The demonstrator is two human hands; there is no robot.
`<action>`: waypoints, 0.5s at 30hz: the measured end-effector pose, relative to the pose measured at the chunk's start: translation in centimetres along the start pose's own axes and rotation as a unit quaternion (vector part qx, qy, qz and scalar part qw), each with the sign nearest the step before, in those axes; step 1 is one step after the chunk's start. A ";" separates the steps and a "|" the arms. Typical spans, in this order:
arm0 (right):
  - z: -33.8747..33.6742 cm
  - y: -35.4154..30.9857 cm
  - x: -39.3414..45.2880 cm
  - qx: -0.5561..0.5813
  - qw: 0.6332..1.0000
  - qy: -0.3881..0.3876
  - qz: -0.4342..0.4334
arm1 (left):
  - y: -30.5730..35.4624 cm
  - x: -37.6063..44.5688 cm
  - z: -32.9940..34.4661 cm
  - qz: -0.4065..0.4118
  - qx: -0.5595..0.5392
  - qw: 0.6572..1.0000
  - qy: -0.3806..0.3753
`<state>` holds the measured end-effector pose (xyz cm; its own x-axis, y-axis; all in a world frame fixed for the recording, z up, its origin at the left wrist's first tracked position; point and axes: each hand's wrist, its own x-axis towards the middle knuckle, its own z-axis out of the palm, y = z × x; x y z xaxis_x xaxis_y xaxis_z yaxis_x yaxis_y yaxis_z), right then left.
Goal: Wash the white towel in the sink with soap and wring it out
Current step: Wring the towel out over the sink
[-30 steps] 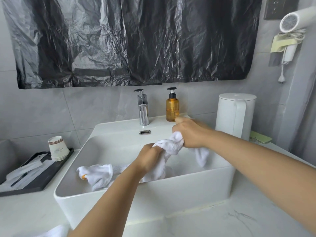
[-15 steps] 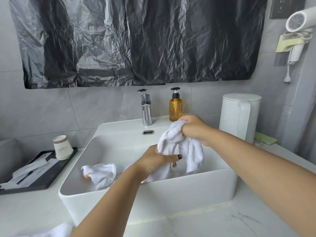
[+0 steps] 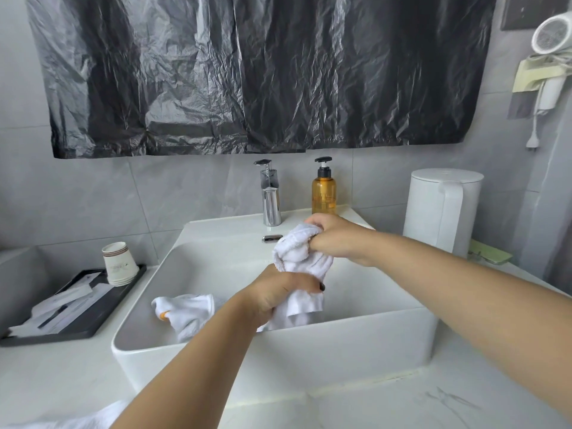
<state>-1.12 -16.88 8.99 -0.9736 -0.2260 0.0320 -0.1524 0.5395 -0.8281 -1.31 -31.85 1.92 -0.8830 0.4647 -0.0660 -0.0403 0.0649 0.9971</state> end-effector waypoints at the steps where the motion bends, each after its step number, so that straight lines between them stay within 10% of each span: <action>1: -0.9 0.4 -0.5 -0.029 0.999 -0.036 -0.016 | 0.0 0.1 -0.1 -0.004 0.001 1.000 0.012; 4: -3.3 2.6 -1.5 -0.153 0.980 0.026 -0.127 | 0.1 0.4 -0.3 -0.038 -0.051 0.998 0.009; 10: -3.3 5.2 -1.1 -0.527 0.730 0.089 -0.426 | 0.9 -0.5 0.3 -0.033 -0.127 0.990 -0.050; 15: -0.9 4.6 0.8 -0.480 0.766 -0.001 -0.428 | 0.3 -1.1 0.6 -0.096 -0.146 0.979 -0.102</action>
<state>-2.78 -13.86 5.74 -0.4476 -0.8310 0.3303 -0.7901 0.5405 0.2891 -0.11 -31.80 2.28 -0.7356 0.6368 -0.2309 -0.3555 -0.0729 0.9318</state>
